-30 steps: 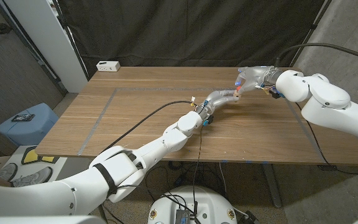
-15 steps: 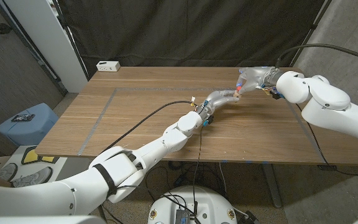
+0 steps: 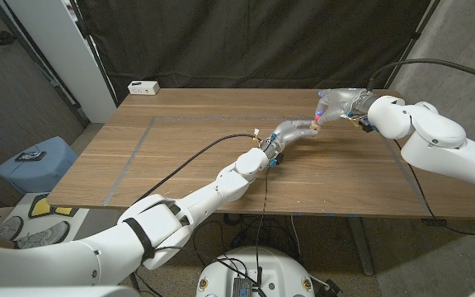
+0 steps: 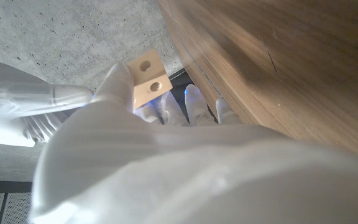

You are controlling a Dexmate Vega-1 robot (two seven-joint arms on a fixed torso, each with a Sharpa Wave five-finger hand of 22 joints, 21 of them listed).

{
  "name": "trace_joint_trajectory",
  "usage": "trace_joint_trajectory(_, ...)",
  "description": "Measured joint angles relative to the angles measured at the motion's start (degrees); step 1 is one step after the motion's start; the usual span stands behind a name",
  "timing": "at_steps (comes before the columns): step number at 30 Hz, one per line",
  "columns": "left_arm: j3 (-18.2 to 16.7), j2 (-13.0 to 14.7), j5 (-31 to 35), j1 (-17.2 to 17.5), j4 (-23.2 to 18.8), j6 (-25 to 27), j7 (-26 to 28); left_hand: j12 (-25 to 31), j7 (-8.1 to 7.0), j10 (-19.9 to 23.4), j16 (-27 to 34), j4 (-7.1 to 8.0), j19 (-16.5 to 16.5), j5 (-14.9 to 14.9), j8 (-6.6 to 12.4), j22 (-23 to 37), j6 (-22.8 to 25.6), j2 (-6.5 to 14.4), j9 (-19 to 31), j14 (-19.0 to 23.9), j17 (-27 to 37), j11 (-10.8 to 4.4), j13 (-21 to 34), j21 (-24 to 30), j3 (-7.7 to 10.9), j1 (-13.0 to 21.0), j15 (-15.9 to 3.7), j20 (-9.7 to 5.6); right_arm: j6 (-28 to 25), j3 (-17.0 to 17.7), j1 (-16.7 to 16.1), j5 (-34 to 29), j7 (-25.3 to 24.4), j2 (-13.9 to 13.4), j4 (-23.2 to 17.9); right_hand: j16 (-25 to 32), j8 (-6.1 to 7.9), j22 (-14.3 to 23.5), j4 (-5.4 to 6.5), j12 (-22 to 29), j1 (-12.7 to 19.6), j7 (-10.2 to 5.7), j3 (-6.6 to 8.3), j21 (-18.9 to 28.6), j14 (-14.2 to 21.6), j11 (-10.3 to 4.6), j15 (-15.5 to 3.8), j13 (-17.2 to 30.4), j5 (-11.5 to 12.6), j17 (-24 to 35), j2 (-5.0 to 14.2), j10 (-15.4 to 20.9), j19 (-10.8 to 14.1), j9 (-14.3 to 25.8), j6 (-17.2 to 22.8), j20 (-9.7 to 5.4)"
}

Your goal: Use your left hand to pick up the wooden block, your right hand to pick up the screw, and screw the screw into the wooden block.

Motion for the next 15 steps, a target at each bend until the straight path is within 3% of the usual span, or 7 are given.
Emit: trace_joint_trajectory(15, 0.05, 0.05, 0.13, 0.17, -0.33, 0.19, 0.18, -0.18, 0.13, 0.55, 0.00, -0.07, -0.30, -0.06, 0.25, 0.00, 0.49, 0.07, 0.04, 0.00, 0.00, 0.01, -0.04, 0.00, 0.27, 1.29, 0.00, -0.30, -0.18, 0.23, -0.76, 0.32, -1.19, -0.10, -0.14, 0.39, 1.39, 0.00, 0.26, 0.45, -0.53, -0.28, -0.27, 0.06, 1.40, -0.33, -0.25, 0.00, 0.00, 0.00, 0.10, 1.87, 1.68, 0.52, 2.79, -0.58)
